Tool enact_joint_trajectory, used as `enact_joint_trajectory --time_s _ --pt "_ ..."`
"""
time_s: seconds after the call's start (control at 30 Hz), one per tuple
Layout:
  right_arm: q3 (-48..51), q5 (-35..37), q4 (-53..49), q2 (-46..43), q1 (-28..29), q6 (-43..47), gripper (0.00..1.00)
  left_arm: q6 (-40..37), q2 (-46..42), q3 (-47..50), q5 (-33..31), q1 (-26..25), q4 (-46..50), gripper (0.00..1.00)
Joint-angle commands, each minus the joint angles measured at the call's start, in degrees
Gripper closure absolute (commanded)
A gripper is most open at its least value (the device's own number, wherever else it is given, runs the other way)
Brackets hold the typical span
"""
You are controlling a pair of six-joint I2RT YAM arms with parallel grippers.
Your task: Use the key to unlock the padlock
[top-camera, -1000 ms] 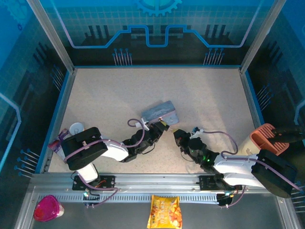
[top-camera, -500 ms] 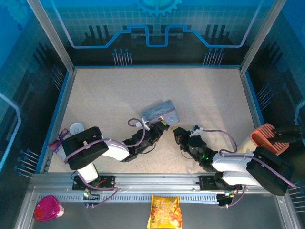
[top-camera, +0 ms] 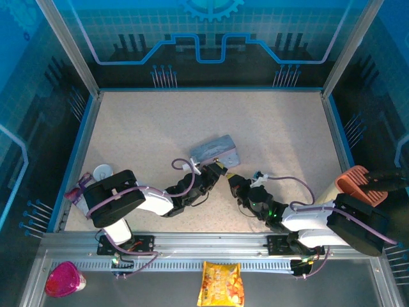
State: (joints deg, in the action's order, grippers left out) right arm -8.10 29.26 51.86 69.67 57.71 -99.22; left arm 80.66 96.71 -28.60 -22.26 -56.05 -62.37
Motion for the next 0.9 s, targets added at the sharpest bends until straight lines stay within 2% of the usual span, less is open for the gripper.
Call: enact_joint_trajectory --time_s 0.0,0.17,0.27,0.53,0.63,0.7,0.8,0.87 --pt "-1.18 -6.51 2.29 -0.02 2.04 0.20 1.00 0.10 -2.38 -4.10 7.69 -2.40 -9.67 1.00" --pt "-0.11 -5.47 2.85 -0.24 2.14 0.02 1.00 -0.01 -2.46 -4.18 8.13 -2.40 -9.70 1.00" --pt "1.75 -5.90 2.57 -1.72 0.18 1.12 1.00 -0.07 -2.96 -3.72 8.55 -2.40 -9.70 1.00" --pt "0.84 -10.59 -16.84 -13.70 -7.37 5.76 0.99 -0.20 -5.27 -2.05 9.69 -2.32 -4.96 1.00" --pt "-1.04 -16.53 -20.77 -15.62 -10.57 9.30 0.71 -0.74 -6.12 -2.72 9.72 -1.98 -1.69 1.00" --pt "-1.54 -19.53 -23.93 -16.84 -12.60 11.12 0.59 -1.45 -7.26 -3.10 9.62 -1.46 1.61 1.00" --pt "-2.04 -22.11 -31.66 -19.51 -15.46 14.45 0.49 -1.60 -10.13 -3.69 8.43 -0.77 10.80 1.00" --pt "-1.19 -23.20 -32.24 -20.73 -16.75 17.87 0.48 -2.04 -11.77 -4.25 7.90 -0.21 15.54 1.00"
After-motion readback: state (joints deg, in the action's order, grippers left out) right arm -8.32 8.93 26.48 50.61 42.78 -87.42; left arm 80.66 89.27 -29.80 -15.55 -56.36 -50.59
